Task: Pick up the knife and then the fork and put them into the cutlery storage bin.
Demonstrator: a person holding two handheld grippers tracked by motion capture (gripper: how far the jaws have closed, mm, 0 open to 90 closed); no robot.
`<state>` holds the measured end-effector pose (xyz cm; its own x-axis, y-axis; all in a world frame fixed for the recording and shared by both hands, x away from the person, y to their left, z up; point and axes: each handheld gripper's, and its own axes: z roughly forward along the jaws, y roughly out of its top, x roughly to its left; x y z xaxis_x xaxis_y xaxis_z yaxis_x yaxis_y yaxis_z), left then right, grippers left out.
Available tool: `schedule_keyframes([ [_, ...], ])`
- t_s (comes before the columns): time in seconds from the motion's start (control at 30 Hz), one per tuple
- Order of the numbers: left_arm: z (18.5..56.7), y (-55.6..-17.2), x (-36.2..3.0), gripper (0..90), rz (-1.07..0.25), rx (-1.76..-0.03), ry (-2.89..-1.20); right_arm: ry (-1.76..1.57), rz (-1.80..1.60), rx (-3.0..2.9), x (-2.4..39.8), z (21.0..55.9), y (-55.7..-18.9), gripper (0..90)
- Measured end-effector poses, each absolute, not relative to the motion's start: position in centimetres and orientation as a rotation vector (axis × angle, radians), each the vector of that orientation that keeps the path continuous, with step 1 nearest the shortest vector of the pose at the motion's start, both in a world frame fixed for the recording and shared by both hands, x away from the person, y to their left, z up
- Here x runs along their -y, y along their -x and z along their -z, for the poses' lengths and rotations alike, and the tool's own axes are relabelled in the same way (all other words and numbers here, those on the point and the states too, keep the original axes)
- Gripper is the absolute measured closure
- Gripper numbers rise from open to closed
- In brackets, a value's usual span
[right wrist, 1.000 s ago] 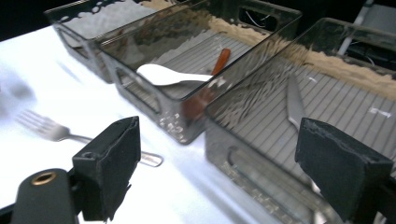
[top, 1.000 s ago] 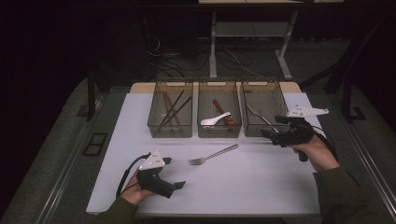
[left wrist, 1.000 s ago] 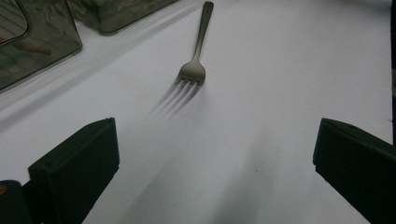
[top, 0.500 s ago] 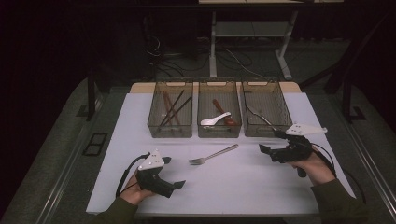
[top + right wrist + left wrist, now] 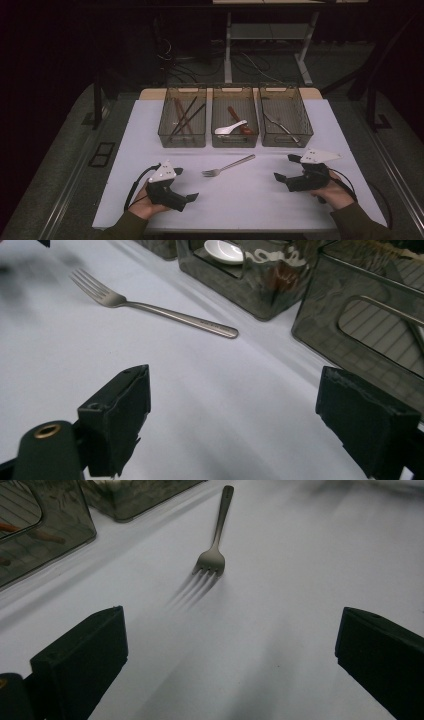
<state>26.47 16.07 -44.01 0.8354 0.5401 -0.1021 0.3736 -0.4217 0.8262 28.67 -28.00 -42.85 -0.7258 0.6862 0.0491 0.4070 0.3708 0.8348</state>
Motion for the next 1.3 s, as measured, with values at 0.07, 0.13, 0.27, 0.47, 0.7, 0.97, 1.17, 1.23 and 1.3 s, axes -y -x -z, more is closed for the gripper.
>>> schedule_keyframes([
  [0.07,44.0,-26.5,-16.1,0.0,-0.217,-0.67,-2.06,-0.968,-1.289,-2.345,27.8,42.9,-28.9,14.4],
  [0.13,44.1,-26.5,-16.1,0.0,-0.215,-0.671,-2.06,-0.978,-1.289,-2.355,27.5,42.9,-29.3,14.6],
  [0.27,44.1,-26.5,-16.0,0.0,-0.215,-0.668,-2.059,-0.988,-1.299,-2.384,26.8,43.1,-30.2,14.6],
  [0.47,44.1,-26.5,-15.9,0.0,-0.211,-0.669,-2.061,-0.946,-1.275,-2.432,25.4,43.3,-31.5,19.9],
  [0.7,44.2,-26.5,-15.9,0.0,-0.21,-0.667,-2.063,-0.931,-1.212,-2.475,23.6,43.4,-33.1,52.8],
  [0.97,44.2,-26.5,-15.9,0.0,-0.207,-0.664,-2.065,-0.931,-1.184,-2.516,21.2,43.6,-35.5,86.4],
  [1.17,44.2,-26.5,-16.0,0.0,-0.204,-0.666,-2.064,-0.944,-1.159,-2.549,19.3,44.2,-37.4,89.6],
  [1.23,44.2,-26.5,-16.0,0.0,-0.204,-0.666,-2.063,-0.939,-1.138,-2.573,18.7,44.5,-37.9,89.7],
  [1.3,44.2,-26.5,-16.0,0.0,-0.204,-0.667,-2.061,-0.938,-1.116,-2.585,18.4,44.8,-38.1,89.8],
])
